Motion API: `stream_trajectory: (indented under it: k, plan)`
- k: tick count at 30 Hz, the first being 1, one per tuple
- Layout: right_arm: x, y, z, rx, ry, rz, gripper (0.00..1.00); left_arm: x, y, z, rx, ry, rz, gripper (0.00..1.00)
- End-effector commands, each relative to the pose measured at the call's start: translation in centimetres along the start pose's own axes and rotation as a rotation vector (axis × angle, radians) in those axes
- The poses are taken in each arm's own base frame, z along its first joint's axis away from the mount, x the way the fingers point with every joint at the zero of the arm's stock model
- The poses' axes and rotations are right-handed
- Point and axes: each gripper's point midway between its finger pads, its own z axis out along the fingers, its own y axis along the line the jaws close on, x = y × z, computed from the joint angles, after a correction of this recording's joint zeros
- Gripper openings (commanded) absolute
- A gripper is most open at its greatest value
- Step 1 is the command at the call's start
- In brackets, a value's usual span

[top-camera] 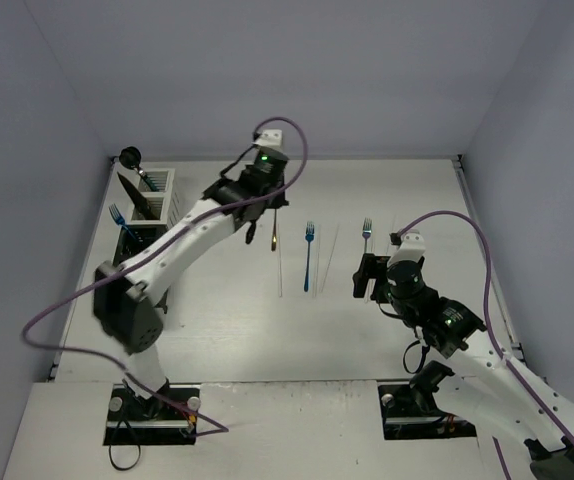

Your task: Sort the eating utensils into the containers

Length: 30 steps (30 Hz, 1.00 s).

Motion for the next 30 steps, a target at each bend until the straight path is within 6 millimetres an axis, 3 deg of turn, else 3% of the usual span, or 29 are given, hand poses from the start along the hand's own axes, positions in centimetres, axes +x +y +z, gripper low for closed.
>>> stream_trajectory:
  k: [1,3,9,17,22,30]
  plan:
    - [-1.4,0.8,0.0,-0.027,-0.034,0.017,0.78,-8.7,8.4,-7.3,-0.114,-0.349,-0.119,0.00]
    - [-1.5,0.9,0.0,-0.035,-0.034,0.014,0.78,-9.9,12.8,-9.7,-0.181,-0.438,-0.163,0.00]
    - [-1.4,1.2,0.1,-0.046,-0.023,-0.001,0.78,-10.4,24.5,-12.5,-0.381,-0.548,-0.233,0.00]
    - [-1.2,1.4,0.2,-0.055,-0.017,-0.008,0.78,-11.1,33.6,-14.7,-0.539,-0.701,-0.303,0.00]
    - [-1.2,1.5,0.0,-0.065,-0.019,-0.006,0.78,-10.6,36.2,-13.0,-0.588,-0.667,-0.294,0.00]
    - [-1.1,1.5,0.1,-0.064,-0.015,-0.004,0.78,-6.9,37.0,-9.4,-0.576,-0.593,-0.362,0.00]
